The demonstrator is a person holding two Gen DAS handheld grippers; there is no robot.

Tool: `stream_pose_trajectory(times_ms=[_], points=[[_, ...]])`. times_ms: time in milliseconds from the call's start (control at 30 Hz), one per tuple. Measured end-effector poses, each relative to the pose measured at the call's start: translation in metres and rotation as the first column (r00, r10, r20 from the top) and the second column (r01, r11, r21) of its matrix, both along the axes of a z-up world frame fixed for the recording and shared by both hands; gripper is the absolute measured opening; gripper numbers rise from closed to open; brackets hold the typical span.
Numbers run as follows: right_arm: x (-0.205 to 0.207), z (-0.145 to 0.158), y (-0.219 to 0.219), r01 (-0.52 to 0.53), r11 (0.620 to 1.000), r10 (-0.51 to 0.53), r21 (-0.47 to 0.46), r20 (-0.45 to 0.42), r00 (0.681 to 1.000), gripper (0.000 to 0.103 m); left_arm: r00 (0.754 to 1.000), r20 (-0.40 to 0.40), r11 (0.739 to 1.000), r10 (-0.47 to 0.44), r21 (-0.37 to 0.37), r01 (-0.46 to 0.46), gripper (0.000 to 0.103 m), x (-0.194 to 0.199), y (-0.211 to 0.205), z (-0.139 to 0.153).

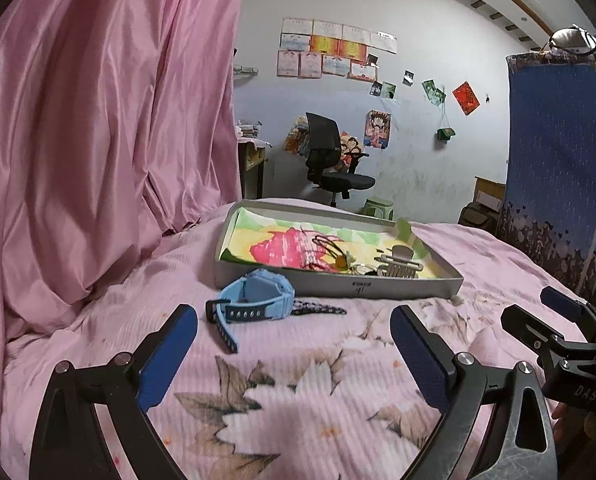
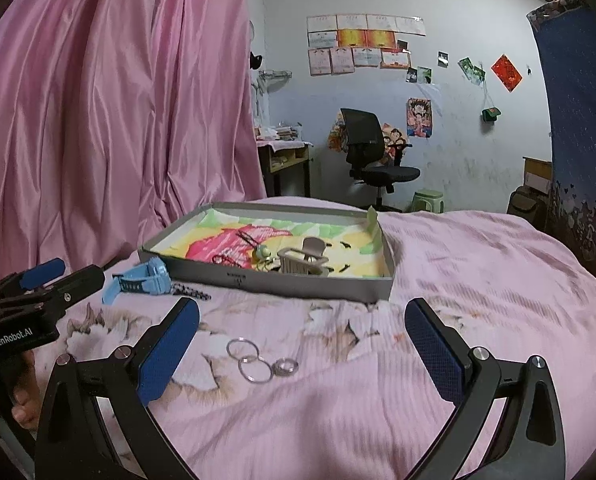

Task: Organize jewelry
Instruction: 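Withdraw both open tools from the tray back toward the remaining jewelry, then move left tool to light-blue watch while right tool approaches silver rings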

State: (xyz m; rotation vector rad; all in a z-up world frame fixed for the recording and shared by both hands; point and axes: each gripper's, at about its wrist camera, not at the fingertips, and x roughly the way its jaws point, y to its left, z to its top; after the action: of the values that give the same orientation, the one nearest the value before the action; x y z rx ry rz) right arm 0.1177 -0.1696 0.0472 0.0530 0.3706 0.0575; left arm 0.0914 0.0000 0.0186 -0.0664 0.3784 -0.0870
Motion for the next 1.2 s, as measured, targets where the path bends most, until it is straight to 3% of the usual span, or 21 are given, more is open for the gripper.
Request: stream_pose_trajectory(times_ms=[567, 1200], points=[[-0.006, -0.019, 0.000, -0.005, 1.000, 0.005, -0.001, -0.051, 0.999, 0.101, 1.000, -0.026, 1.000, -0.015, 0.016, 0.015, 0.101, -0.010, 0.006, -0.015], [0.018, -0.022, 0.012, -0.092, 0.996, 0.092, 0.004, -0.135, 0.987, 0.101, 0.998, -0.057, 1.000, -0.010, 0.027, 0.011, 0.102, 0.016, 0.026, -0.014]])
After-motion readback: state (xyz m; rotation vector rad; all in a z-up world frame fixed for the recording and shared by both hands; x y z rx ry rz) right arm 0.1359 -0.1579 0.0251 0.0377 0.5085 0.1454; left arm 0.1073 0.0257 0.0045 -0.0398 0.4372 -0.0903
